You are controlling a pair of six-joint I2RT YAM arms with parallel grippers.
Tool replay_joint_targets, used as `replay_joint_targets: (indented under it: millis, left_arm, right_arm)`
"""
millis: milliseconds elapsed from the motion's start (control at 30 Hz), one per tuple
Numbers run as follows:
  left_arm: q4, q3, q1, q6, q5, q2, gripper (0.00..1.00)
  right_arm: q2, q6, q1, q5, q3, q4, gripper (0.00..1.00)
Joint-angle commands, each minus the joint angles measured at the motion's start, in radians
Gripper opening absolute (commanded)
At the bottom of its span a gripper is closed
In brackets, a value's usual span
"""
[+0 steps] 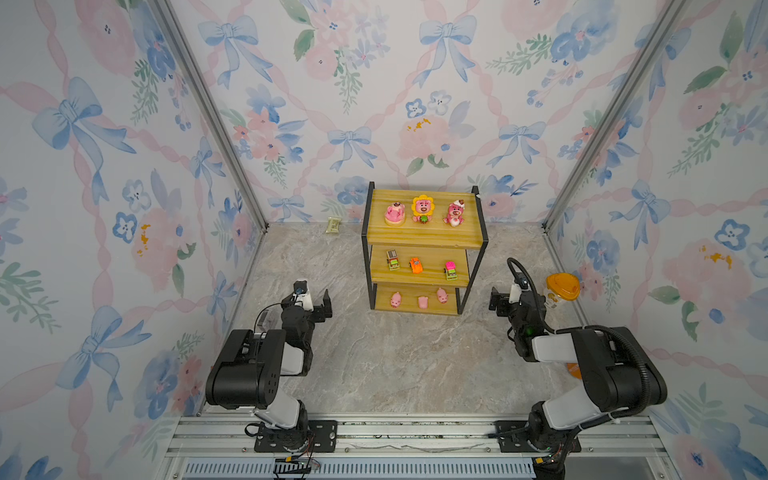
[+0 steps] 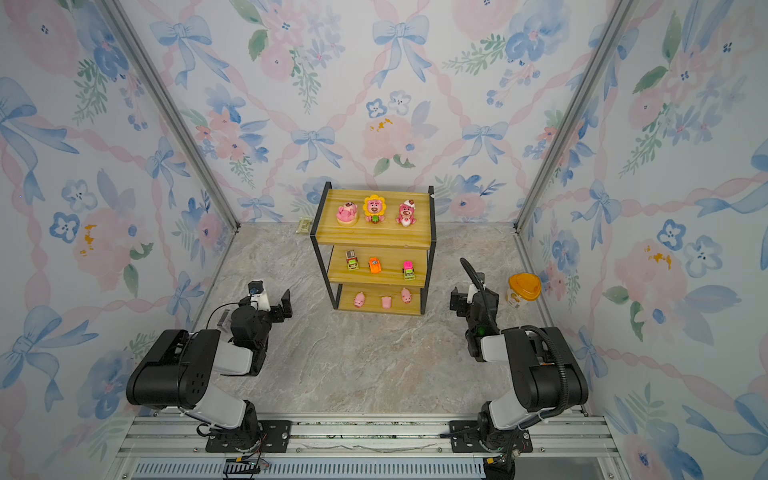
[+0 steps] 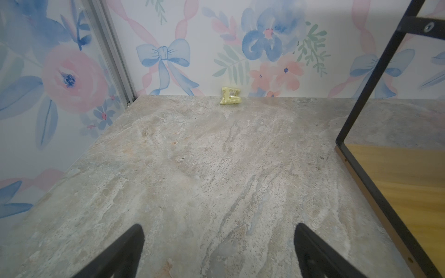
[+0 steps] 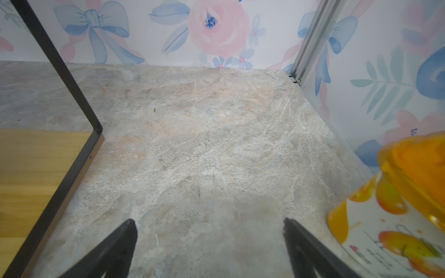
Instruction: Place and organize the plastic toys onto the shelf
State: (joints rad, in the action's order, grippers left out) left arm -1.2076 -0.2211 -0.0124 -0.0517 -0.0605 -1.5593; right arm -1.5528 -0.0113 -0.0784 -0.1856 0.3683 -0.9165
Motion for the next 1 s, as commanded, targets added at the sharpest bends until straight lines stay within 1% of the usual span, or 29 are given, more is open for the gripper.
replay_joint_targets:
  millis: [0, 967]
  left_arm:
    - [-0.016, -0.014, -0.004, 0.016, -0.015, -0.008, 0.98]
    - [-0.011, -0.016, -0.016, 0.023, -0.034, -0.009, 0.98]
  right_arm:
    - [0.005, 0.007, 0.01, 0.015, 0.023, 0.009, 0.97]
    - [0.005, 0.011, 0.015, 0.027, 0.026, 0.015, 0.97]
